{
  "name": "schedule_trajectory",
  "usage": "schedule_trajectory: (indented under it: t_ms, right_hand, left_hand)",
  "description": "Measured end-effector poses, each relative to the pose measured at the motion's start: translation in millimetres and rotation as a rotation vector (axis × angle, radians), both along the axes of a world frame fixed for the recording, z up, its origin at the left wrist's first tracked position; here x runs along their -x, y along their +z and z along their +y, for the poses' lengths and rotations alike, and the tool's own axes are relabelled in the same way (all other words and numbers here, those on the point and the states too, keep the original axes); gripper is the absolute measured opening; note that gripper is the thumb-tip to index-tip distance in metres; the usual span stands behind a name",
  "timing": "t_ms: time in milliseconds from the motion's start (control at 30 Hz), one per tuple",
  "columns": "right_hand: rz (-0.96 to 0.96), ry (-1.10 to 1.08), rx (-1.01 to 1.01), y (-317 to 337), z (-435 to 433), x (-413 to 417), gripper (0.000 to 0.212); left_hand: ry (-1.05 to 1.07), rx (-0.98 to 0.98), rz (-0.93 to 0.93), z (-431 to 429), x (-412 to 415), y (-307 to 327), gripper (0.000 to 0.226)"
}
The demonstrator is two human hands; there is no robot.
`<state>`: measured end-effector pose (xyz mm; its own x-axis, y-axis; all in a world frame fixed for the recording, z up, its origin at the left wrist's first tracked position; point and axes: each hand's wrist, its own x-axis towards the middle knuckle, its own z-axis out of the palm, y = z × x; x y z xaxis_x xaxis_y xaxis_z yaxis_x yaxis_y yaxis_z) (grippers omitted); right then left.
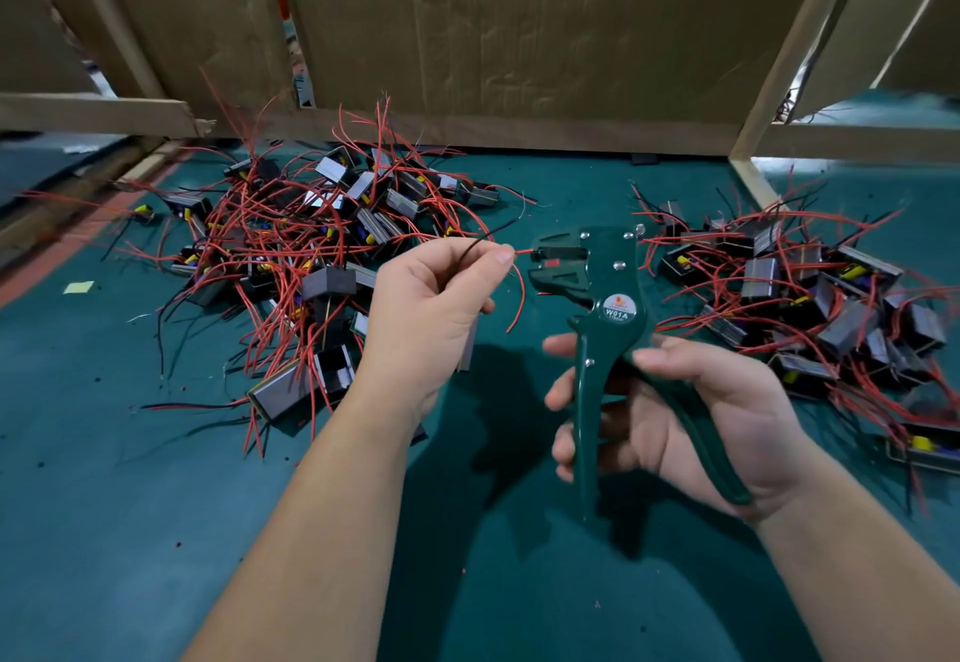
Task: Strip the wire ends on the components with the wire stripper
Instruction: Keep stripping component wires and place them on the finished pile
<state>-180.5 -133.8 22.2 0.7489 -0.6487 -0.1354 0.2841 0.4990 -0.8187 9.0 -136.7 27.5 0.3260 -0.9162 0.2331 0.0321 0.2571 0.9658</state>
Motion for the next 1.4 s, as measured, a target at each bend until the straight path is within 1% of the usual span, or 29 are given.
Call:
schedule_trajectory:
  t_ms: [100, 200, 400, 567, 633, 700, 733, 800, 833, 900, 933, 1000, 1033, 1067, 1133, 1200, 1267, 1400]
  right_hand:
    - [-0.055, 0.045, -0.016, -0.3, 2.7, -4.3, 0.061]
    - [-0.078, 0.044, 0.006, -0.8, 4.3, -6.5, 0.053]
    - [-0.005, -0.006, 0.043, -3.0, 6.1, -8.7, 0.051]
    - [0.043, -0.046, 0.044, -2.7, 6.4, -9.1, 0.050]
    - [0.078, -0.068, 0.047, -1.8, 7.0, -10.1, 0.043]
    - [0.111, -0.099, 0.052, -1.8, 8.4, -11.6, 0.029]
    - [0.122, -0.115, 0.047, -1.6, 9.2, -12.5, 0.028]
    - [0.129, -0.147, 0.031, -1.5, 10.4, -14.8, 0.031]
    - [0.132, -0.164, 0.022, -1.1, 11.3, -16.5, 0.033]
    - [0.144, -0.199, 0.013, -1.0, 13.7, -20.3, 0.034]
    - [0.150, -0.225, 0.015, -1.5, 14.6, -22.3, 0.032]
    - [0.162, -0.283, 0.008, -2.8, 14.7, -24.4, 0.028]
    - [0.163, -0.291, -0.010, -3.2, 13.8, -24.0, 0.031]
    - [0.146, -0.277, -0.034, -3.7, 12.6, -22.7, 0.034]
    - [0.046, -0.229, -0.067, -4.1, 9.1, -18.0, 0.041]
    - [-0.042, -0.207, -0.062, -4.8, 4.2, -12.6, 0.050]
    - [-0.051, -0.183, -0.060, -5.7, 2.1, -10.3, 0.059]
    - [-0.069, -0.062, -0.036, -7.4, 4.5, -11.5, 0.055]
  left_hand:
    - [0.007, -0.002, -0.017, 0.3, -0.4, 1.0, 0.012]
    - [0.014, -0.009, -0.032, 0.3, 0.2, 0.9, 0.015]
    - [0.000, 0.002, -0.028, 0.5, -0.1, 0.4, 0.015]
    - [-0.016, 0.024, -0.053, 0.3, 0.9, -0.1, 0.020]
    - [-0.017, 0.025, -0.071, 0.2, 0.0, -0.6, 0.020]
    - [-0.021, 0.028, -0.092, 0.6, -0.1, -1.1, 0.020]
    - [-0.020, 0.028, -0.110, 1.0, 0.7, -1.3, 0.019]
    - [-0.024, 0.032, -0.119, 0.7, 4.0, -0.8, 0.017]
    - [-0.033, 0.031, -0.095, 0.5, 5.4, 0.4, 0.018]
    - [-0.057, 0.033, -0.067, -0.1, 4.3, 1.2, 0.029]
    - [-0.075, 0.044, -0.106, 0.2, 2.8, 1.1, 0.033]
    - [-0.130, 0.052, -0.229, 1.7, 2.7, -0.7, 0.034]
    - [-0.154, 0.036, -0.277, 2.6, 3.8, -2.0, 0.033]
    - [-0.161, 0.018, -0.315, 3.0, 4.6, -3.4, 0.032]
    - [-0.123, 0.012, -0.361, 1.8, 4.1, -5.4, 0.030]
    - [-0.064, 0.037, -0.354, 0.0, -0.1, -5.5, 0.029]
    - [-0.026, 0.058, -0.326, -1.4, -4.6, -5.6, 0.026]
    - [0.016, 0.074, -0.292, -1.6, -5.4, -5.4, 0.021]
